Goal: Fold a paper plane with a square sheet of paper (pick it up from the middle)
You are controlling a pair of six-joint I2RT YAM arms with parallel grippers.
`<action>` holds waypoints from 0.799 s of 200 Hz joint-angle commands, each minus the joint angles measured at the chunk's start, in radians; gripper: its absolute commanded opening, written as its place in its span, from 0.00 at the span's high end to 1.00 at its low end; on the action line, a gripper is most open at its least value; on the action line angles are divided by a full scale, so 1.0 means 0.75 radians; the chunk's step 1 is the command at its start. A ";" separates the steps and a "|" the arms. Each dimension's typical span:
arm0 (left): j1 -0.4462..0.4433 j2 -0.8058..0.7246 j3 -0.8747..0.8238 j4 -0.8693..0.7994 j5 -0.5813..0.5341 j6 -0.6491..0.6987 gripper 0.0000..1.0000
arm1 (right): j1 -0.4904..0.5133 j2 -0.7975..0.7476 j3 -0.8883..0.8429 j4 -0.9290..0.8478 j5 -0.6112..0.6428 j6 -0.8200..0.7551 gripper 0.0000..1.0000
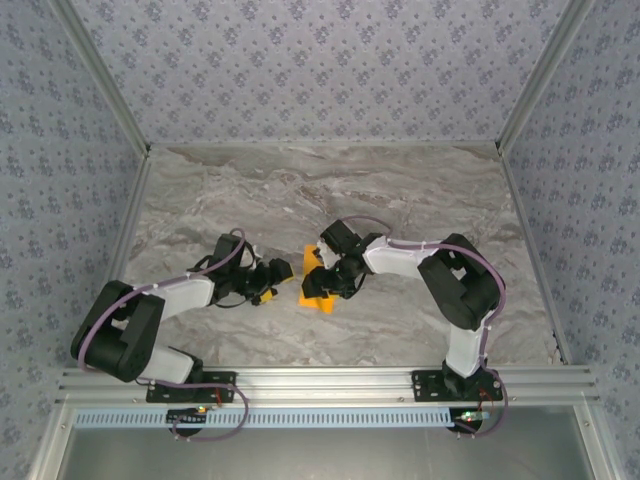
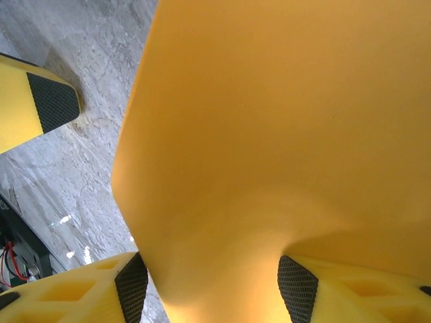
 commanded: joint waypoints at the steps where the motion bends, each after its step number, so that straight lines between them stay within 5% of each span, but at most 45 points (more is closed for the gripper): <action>1: -0.019 0.041 -0.003 0.103 0.083 0.006 0.16 | 0.032 0.321 -0.228 -0.031 0.294 -0.039 0.36; 72: -0.024 0.050 0.003 0.102 0.090 0.001 0.18 | 0.032 0.297 -0.221 -0.064 0.343 -0.035 0.45; 160: -0.066 0.041 0.036 -0.041 0.084 0.011 0.45 | 0.028 0.018 -0.247 0.010 0.339 -0.002 0.49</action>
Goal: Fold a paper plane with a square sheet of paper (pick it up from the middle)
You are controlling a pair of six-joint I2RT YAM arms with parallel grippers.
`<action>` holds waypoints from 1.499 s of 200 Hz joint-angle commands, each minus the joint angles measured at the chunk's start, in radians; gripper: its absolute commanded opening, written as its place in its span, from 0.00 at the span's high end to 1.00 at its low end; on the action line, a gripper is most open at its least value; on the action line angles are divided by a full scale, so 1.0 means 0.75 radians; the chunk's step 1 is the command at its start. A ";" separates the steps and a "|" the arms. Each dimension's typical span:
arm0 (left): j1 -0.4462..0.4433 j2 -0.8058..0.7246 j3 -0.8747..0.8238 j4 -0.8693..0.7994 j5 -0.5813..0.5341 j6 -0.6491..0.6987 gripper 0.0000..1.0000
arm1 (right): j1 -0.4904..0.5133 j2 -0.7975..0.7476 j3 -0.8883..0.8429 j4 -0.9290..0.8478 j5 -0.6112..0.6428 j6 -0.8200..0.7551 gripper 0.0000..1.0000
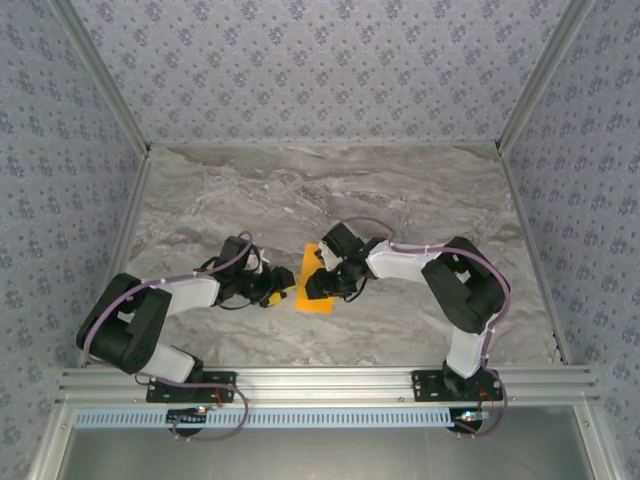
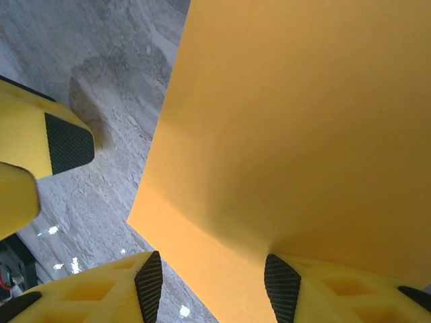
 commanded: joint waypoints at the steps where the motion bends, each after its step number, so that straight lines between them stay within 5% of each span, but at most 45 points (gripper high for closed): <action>1: -0.015 -0.023 0.037 -0.071 0.008 0.015 0.45 | 0.017 0.084 -0.162 -0.079 0.273 0.001 0.49; 52: -0.033 -0.131 0.056 -0.227 -0.090 0.031 0.46 | -0.075 -0.223 -0.103 -0.011 0.391 0.095 0.61; 121: -0.145 -0.180 0.122 -0.372 -0.224 0.000 0.50 | -0.200 -0.009 0.164 -0.008 0.344 0.020 0.84; 300: -0.340 -0.035 0.167 -0.306 -0.283 -0.182 0.51 | -0.335 0.193 0.093 0.012 0.348 0.194 0.85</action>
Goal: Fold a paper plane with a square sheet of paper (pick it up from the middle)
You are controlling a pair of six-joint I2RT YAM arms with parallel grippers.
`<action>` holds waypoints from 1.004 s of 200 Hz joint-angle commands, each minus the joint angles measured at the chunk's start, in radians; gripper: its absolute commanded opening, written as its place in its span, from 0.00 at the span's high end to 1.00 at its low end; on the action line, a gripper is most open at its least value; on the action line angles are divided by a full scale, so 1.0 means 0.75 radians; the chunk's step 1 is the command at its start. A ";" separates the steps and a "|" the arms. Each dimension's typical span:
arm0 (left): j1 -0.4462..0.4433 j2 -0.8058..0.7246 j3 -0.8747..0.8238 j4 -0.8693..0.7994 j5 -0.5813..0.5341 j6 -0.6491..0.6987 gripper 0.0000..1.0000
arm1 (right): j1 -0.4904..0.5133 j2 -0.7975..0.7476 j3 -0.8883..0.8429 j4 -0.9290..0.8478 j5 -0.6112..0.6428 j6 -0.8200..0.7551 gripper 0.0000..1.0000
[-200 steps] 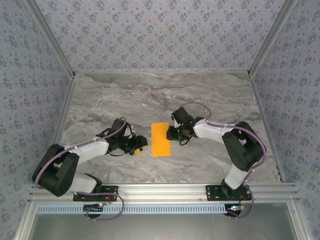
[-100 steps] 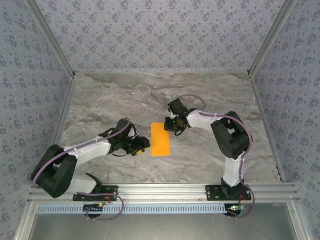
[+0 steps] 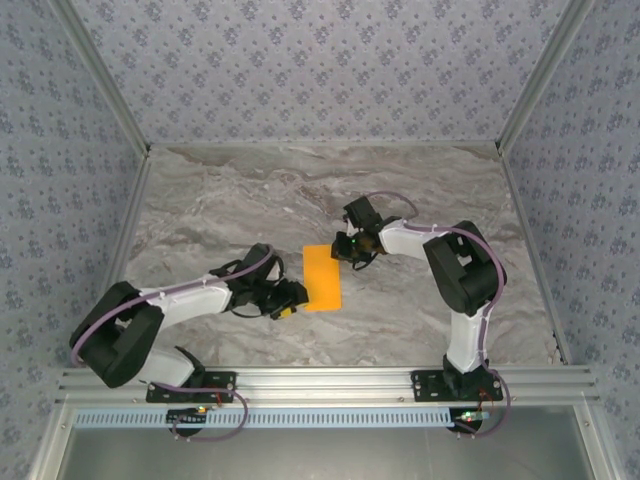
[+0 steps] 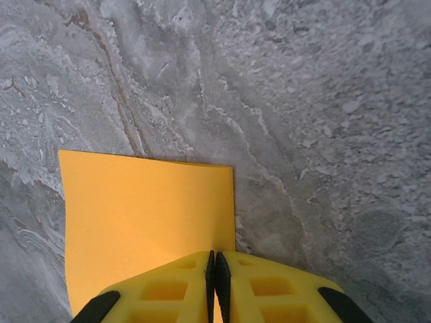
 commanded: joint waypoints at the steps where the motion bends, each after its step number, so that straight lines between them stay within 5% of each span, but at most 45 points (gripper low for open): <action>1: -0.018 0.039 0.054 0.002 -0.028 -0.056 0.51 | -0.038 0.079 -0.080 -0.097 0.104 0.049 0.85; 201: -0.100 0.215 0.268 -0.284 -0.240 -0.013 0.49 | -0.133 0.077 -0.227 0.020 0.011 0.161 0.85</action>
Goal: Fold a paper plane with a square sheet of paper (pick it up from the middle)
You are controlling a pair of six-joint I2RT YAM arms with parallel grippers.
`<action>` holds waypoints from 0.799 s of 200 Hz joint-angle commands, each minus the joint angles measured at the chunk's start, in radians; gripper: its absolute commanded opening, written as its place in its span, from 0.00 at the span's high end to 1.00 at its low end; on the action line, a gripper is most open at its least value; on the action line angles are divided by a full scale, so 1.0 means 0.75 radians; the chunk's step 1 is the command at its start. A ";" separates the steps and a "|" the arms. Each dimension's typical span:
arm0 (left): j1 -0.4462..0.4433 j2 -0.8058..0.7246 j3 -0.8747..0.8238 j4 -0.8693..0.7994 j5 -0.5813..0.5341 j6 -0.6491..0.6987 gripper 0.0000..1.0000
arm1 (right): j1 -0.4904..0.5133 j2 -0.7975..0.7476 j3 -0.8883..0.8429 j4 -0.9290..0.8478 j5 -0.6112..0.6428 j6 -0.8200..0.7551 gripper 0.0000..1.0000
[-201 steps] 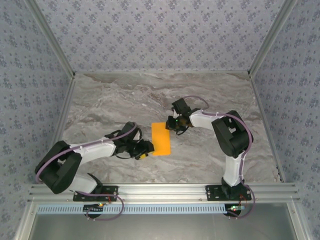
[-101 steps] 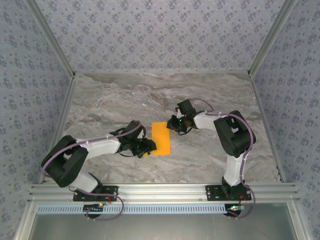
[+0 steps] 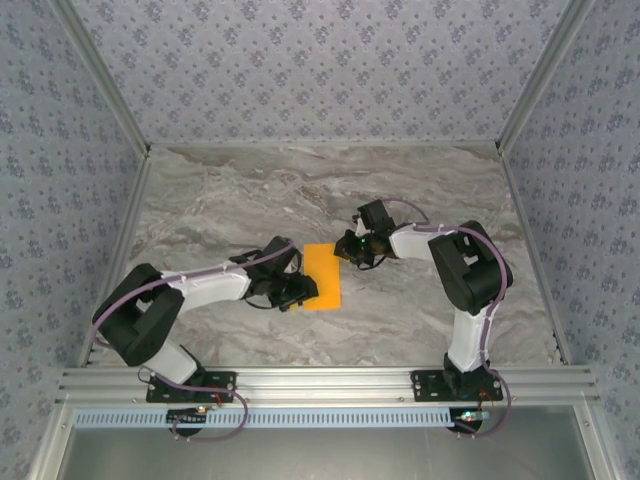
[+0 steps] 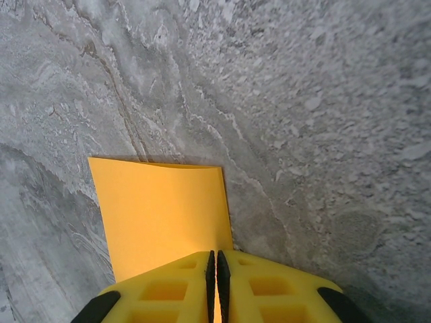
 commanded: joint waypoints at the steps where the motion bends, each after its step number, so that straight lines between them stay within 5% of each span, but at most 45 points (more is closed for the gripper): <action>1: -0.016 0.026 0.044 -0.146 -0.055 -0.027 0.49 | -0.045 0.093 -0.084 -0.210 0.208 -0.004 0.84; 160: -0.060 0.158 0.164 -0.081 0.021 0.026 0.54 | -0.046 0.099 -0.093 -0.209 0.196 -0.018 0.84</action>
